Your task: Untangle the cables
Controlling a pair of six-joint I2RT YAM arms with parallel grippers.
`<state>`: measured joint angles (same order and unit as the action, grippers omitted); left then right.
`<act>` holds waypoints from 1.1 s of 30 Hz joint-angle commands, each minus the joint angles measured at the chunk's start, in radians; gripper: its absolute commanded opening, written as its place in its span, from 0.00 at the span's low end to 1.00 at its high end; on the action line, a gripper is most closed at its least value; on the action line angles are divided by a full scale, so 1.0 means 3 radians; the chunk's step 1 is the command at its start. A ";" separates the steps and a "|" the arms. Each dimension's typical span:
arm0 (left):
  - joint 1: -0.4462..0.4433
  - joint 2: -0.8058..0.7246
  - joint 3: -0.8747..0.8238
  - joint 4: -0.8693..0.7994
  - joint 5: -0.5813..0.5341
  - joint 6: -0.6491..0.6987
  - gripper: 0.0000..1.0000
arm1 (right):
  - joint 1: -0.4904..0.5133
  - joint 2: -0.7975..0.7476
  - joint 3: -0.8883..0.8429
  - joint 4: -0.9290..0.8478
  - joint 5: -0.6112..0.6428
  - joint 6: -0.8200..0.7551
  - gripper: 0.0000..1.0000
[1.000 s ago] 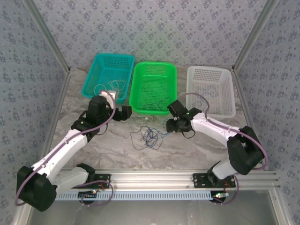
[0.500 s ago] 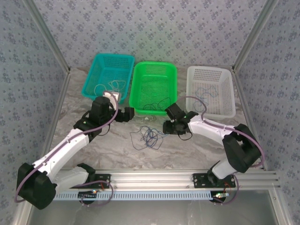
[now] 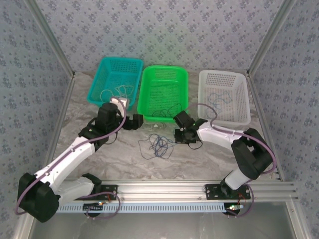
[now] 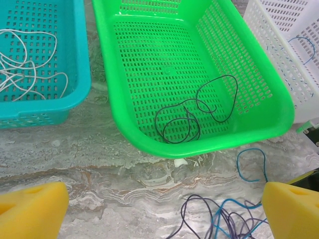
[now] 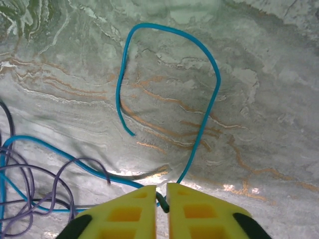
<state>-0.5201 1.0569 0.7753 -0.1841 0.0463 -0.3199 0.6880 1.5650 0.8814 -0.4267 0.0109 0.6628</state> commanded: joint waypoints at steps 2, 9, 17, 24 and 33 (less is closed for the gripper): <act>-0.0040 -0.0030 0.0154 -0.0036 -0.0067 -0.0018 0.99 | 0.0061 -0.0221 0.0073 -0.0170 0.0204 -0.0044 0.02; -0.0048 -0.0066 0.0156 -0.0017 -0.0055 -0.0019 0.99 | 0.0084 -0.0763 0.0403 -0.0755 0.0711 -0.0451 0.00; -0.0181 -0.0056 0.0217 0.0091 -0.0030 0.0056 0.99 | 0.0088 -0.1209 0.0701 -0.0965 0.0873 -0.0811 0.00; -0.0526 0.0042 0.0253 0.0544 0.0229 0.0294 0.99 | 0.0110 -0.1364 0.0855 -0.0898 0.0848 -0.0865 0.00; -0.0925 0.0584 0.0368 0.0916 0.0212 0.0366 0.96 | 0.0109 -0.1480 0.0718 -0.0634 0.0758 -0.0692 0.00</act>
<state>-0.7753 1.1931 0.8391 0.0189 0.1150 -0.2283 0.7143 1.1458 1.1091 -0.6567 0.2466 0.4313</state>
